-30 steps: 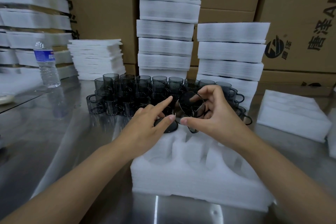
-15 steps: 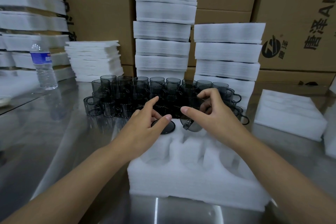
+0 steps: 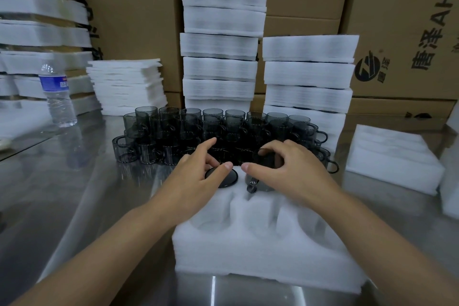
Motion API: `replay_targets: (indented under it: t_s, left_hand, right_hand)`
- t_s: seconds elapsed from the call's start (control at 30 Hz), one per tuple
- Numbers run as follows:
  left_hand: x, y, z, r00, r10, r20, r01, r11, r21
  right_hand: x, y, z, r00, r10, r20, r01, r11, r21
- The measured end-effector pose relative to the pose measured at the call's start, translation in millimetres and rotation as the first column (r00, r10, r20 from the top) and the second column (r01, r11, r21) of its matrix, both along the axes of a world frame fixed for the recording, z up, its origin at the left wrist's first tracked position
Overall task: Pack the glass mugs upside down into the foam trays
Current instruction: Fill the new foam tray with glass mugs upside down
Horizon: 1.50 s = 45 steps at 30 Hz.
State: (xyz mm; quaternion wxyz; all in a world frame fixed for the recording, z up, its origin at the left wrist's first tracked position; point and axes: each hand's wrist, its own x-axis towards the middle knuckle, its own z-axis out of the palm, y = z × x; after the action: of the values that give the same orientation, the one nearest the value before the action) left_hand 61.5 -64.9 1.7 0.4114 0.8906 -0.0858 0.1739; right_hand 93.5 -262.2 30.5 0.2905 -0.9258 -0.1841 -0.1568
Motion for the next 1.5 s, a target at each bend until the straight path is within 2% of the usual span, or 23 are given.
replay_targets:
  t_s: [0.33,0.57,0.73,0.87,0.93,1.1,1.3,1.4,1.5]
  left_hand:
    - [0.4,0.2,-0.8,1.0,0.002,0.017,-0.003,1.0,0.031]
    - [0.2,0.7,-1.2,1.0,0.008,0.015,-0.009,0.999,0.052]
    - [0.2,0.5,-1.0,0.999,0.023,0.026,-0.025,0.996,0.084]
    - [-0.2,-0.9,0.2,1.0,0.021,0.016,-0.023,0.997,0.077]
    - [-0.3,-0.7,0.5,1.0,0.025,0.011,-0.026,0.996,0.086]
    - [0.3,0.1,0.6,0.999,0.037,0.012,-0.039,0.99,0.134]
    - [0.8,-0.9,0.8,0.998,0.061,0.029,-0.064,0.993,0.1]
    - [1.4,-1.7,0.8,0.991,0.123,0.054,-0.124,0.992,0.012]
    - [1.9,-0.6,0.9,0.983,0.17,0.066,-0.171,0.985,0.021]
  right_hand:
    - [-9.5,4.7,3.0,0.998,-0.047,0.04,0.055,0.969,-0.243]
    - [-7.1,6.0,-3.6,0.995,-0.04,-0.088,0.003,0.926,-0.377]
    - [-5.7,-0.9,-3.0,0.963,0.023,-0.268,-0.133,0.907,-0.4]
    - [-0.4,-2.3,-2.3,0.938,0.05,-0.343,-0.161,0.939,-0.303]
    - [1.4,-2.6,-3.5,0.937,0.05,-0.346,-0.167,0.933,-0.319]
    - [4.0,-1.5,-6.4,0.948,-0.006,-0.318,-0.161,0.853,-0.496]
    - [4.2,-1.8,-7.3,0.945,-0.006,-0.326,-0.162,0.859,-0.486]
    - [4.0,-1.9,-8.2,0.948,-0.008,-0.318,-0.151,0.869,-0.471]
    - [3.3,-1.9,-7.9,0.948,-0.002,-0.317,-0.155,0.87,-0.468]
